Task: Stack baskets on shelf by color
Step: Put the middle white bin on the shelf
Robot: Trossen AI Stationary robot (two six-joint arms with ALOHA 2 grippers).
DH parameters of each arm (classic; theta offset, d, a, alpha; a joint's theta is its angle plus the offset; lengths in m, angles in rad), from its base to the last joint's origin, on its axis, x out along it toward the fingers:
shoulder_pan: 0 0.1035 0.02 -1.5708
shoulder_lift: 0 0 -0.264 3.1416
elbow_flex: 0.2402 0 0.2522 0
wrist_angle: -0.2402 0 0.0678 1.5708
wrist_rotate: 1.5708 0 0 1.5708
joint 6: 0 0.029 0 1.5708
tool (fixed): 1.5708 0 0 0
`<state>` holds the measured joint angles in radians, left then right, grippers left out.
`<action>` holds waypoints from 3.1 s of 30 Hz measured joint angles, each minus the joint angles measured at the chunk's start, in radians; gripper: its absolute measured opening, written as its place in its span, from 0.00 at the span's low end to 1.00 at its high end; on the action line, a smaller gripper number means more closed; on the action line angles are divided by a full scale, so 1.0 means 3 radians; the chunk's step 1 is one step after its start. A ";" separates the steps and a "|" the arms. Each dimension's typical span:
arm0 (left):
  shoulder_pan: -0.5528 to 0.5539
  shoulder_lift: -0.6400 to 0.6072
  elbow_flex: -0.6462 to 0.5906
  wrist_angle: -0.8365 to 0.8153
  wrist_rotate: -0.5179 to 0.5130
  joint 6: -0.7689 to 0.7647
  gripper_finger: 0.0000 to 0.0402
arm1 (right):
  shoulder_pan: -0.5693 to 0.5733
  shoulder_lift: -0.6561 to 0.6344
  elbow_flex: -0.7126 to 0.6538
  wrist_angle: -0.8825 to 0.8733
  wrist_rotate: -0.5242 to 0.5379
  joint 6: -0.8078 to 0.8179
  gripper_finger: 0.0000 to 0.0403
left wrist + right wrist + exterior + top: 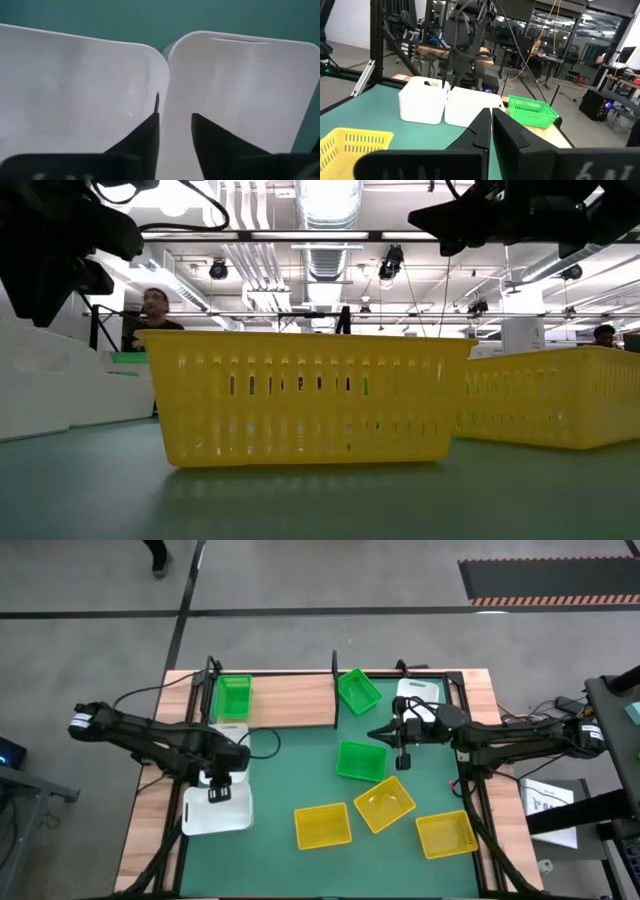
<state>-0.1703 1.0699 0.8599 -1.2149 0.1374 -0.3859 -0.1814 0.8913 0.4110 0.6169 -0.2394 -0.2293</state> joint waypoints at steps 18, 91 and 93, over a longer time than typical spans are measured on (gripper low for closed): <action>-0.0005 -0.0038 -0.0396 0.0315 -0.0066 0.0029 0.33 | 0.0000 0.0000 -0.0004 -0.0128 0.0000 0.0003 0.02; 0.1033 0.1715 0.1735 0.0248 -0.1726 0.1910 0.00 | 0.0001 0.0001 -0.0005 -0.0297 -0.0001 0.0038 0.02; 0.1118 0.1741 0.1735 0.0314 -0.1719 0.2021 0.00 | 0.0001 0.0001 -0.0005 -0.0298 -0.0001 0.0038 0.02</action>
<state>0.1651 1.5921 1.3804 -1.1206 -0.3783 0.2202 -0.1810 0.8917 0.4095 0.5274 -0.2398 -0.2178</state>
